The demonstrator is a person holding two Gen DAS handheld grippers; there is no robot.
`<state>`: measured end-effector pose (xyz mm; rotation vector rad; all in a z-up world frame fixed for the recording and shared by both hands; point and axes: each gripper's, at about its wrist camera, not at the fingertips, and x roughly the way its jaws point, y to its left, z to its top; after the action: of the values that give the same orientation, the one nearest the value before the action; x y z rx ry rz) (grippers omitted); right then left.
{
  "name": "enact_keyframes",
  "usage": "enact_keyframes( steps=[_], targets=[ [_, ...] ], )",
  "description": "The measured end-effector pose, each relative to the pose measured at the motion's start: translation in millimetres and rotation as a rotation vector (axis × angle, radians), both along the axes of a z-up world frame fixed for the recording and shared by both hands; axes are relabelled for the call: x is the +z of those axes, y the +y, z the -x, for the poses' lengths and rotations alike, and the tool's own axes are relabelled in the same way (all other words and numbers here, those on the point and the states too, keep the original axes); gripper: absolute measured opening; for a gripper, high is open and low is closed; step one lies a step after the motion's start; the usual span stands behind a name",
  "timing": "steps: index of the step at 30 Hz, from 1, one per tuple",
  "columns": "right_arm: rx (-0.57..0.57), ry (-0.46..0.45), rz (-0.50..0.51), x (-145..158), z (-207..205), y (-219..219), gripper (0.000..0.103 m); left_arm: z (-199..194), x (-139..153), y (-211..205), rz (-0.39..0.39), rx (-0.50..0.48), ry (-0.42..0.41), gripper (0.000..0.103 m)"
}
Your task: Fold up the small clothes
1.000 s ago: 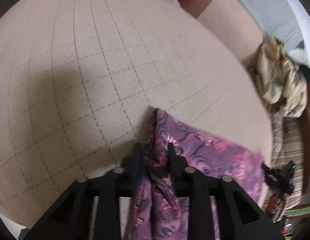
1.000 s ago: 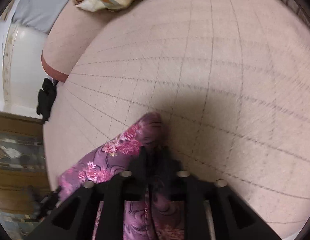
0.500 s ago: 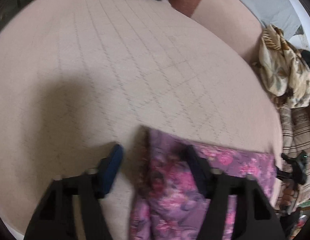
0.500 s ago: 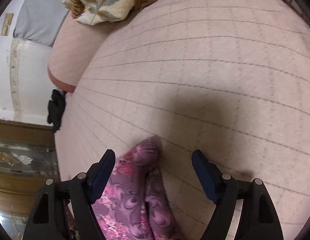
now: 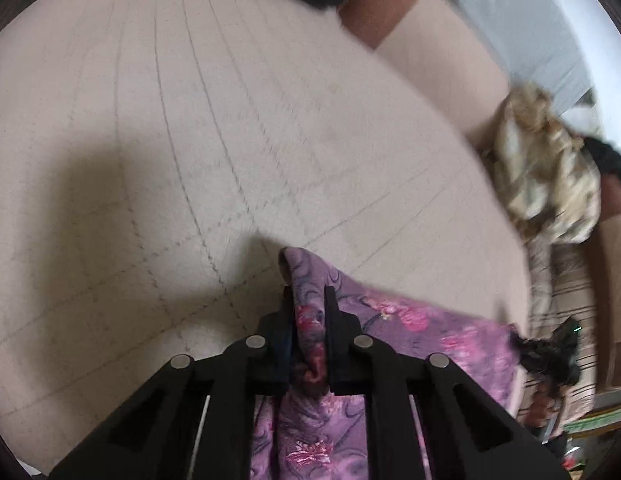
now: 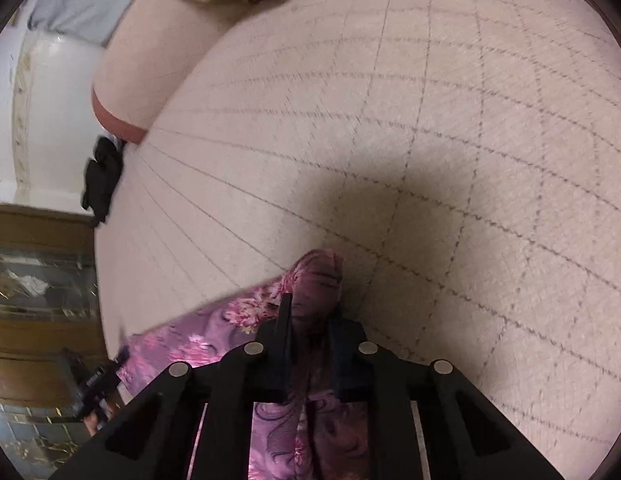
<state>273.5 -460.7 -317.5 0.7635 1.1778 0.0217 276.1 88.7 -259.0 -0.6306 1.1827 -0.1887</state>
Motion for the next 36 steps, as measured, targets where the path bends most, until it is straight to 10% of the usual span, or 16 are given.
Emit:
enact_keyframes(
  steps=[6,14,19,26,31,36],
  targets=[
    [-0.015,-0.157,0.077,64.0,15.1,7.7,0.011,13.3,88.6,25.9,-0.039,0.057,-0.231,0.007],
    [0.017,-0.333,0.187,150.2,-35.0,30.7,0.011,-52.8,136.8,32.9,-0.073,0.061,-0.312,0.007],
    [0.04,-0.309,0.222,155.7,-109.4,40.2,0.012,-123.7,113.8,20.1,-0.089,0.069,-0.285,0.008],
    [0.051,-0.086,0.329,79.2,-170.9,31.2,0.022,-147.2,41.7,20.5,-0.188,0.078,-0.101,0.026],
    [0.051,-0.154,0.261,97.2,-92.4,46.0,0.077,-61.6,43.3,24.9,-0.224,0.112,-0.077,0.057],
    [0.044,-0.13,0.045,84.9,-4.0,73.1,0.077,15.4,26.0,-9.5,-0.044,0.075,0.024,0.057]
  ],
)
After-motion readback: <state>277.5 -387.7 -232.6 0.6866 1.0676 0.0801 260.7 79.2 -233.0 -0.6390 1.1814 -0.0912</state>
